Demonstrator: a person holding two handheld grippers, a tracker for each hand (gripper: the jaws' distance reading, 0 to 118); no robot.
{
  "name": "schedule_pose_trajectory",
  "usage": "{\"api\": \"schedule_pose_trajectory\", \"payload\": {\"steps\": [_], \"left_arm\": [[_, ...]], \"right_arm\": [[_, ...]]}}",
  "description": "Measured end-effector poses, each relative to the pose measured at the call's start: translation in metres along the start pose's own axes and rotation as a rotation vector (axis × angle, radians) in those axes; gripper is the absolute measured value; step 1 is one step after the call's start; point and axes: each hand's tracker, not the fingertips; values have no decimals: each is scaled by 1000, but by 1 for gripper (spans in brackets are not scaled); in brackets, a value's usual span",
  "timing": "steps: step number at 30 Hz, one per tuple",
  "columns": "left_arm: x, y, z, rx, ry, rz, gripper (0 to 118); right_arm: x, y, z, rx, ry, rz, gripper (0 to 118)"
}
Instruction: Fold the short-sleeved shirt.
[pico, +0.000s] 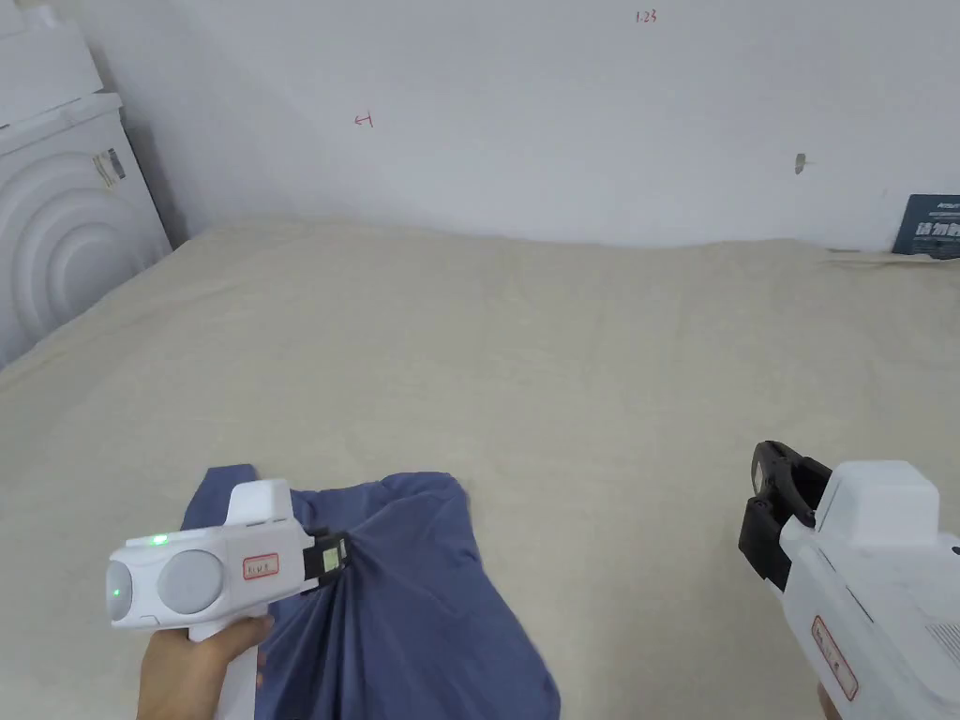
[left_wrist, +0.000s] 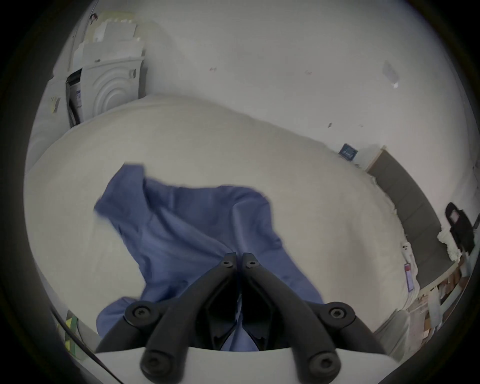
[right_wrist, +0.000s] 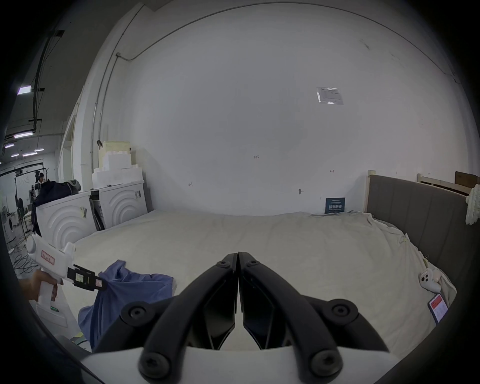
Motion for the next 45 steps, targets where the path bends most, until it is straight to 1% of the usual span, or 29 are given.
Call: {"api": "schedule_pose_trajectory", "payload": {"steps": [5,9,14,17,24,28,32,36,42,45], "left_arm": [[67,32,5,60,-123,-98,0],[124,56,-2,80,-221,-152,0],[203,76,-11,111,-328,-260,0],[241,86,-14,123,-387,-295,0],[325,83,-21,106,-523,-396,0],[357,68,-38,63,-554,-440,0],[368,39,-74,-47,-522,-498,0],[362,3,-118,-186,-457,-497,0],[335,-49,-181,-373,-286,-505,0],[323,-68,-202,-445,-233,-494,0]], "right_arm": [[23,7,14,26,-41,-10,1],[44,12,27,48,-85,-12,1],[73,20,49,67,-154,-16,1],[92,22,57,78,-199,-18,1],[128,27,76,91,-288,-24,1],[146,24,82,89,-327,-31,1],[154,20,86,80,-352,-35,1],[160,14,87,67,-361,-46,1],[165,5,86,44,-361,-52,1],[163,4,88,33,-361,-55,1]]}}
